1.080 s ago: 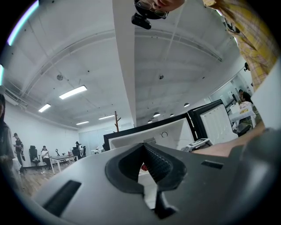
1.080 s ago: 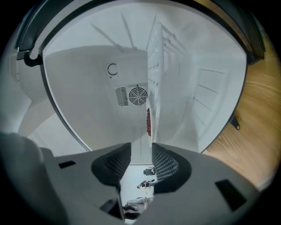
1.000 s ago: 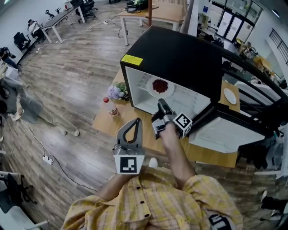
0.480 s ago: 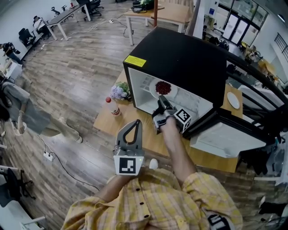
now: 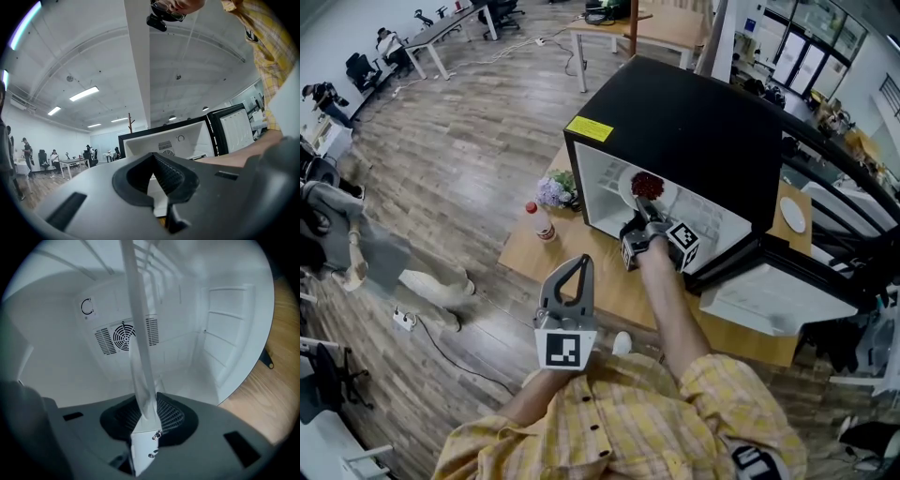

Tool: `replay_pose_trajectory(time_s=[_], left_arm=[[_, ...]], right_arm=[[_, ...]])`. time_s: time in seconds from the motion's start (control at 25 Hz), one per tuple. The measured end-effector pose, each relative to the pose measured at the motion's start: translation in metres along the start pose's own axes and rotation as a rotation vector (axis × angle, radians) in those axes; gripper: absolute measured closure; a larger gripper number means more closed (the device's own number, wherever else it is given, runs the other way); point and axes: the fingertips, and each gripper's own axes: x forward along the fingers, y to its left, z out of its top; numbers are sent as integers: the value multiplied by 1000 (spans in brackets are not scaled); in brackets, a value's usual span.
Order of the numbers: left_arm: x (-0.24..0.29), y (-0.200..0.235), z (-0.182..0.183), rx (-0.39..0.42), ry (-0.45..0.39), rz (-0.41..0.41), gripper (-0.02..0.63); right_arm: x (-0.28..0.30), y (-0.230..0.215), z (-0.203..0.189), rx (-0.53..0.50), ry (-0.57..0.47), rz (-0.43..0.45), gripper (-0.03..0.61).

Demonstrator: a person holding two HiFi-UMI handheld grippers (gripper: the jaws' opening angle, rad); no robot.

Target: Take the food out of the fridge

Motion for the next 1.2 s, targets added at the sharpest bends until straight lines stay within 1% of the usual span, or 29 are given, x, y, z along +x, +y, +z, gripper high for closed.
replay_pose_trajectory(time_s=[0.12, 0.6, 0.88, 1.04, 1.08, 1.2], left_arm=[[-1, 4, -2, 2, 7, 7, 607], [-2, 0, 0, 0, -12, -7, 606], [-4, -2, -6, -21, 10, -12, 606], [-4, -2, -6, -28, 12, -18, 606], [-4, -2, -7, -33, 12, -19, 607], [-5, -3, -9, -38, 13, -29, 607]], right_arm=[[-1, -2, 0, -11, -5, -16, 506], [-4, -1, -2, 6, 6, -49, 522], [-6, 0, -3, 15, 16, -64, 525], [-10, 3, -6, 24, 21, -63, 532], [-11, 4, -8, 22, 26, -59, 554], [-12, 6, -14, 19, 46, -53, 558]])
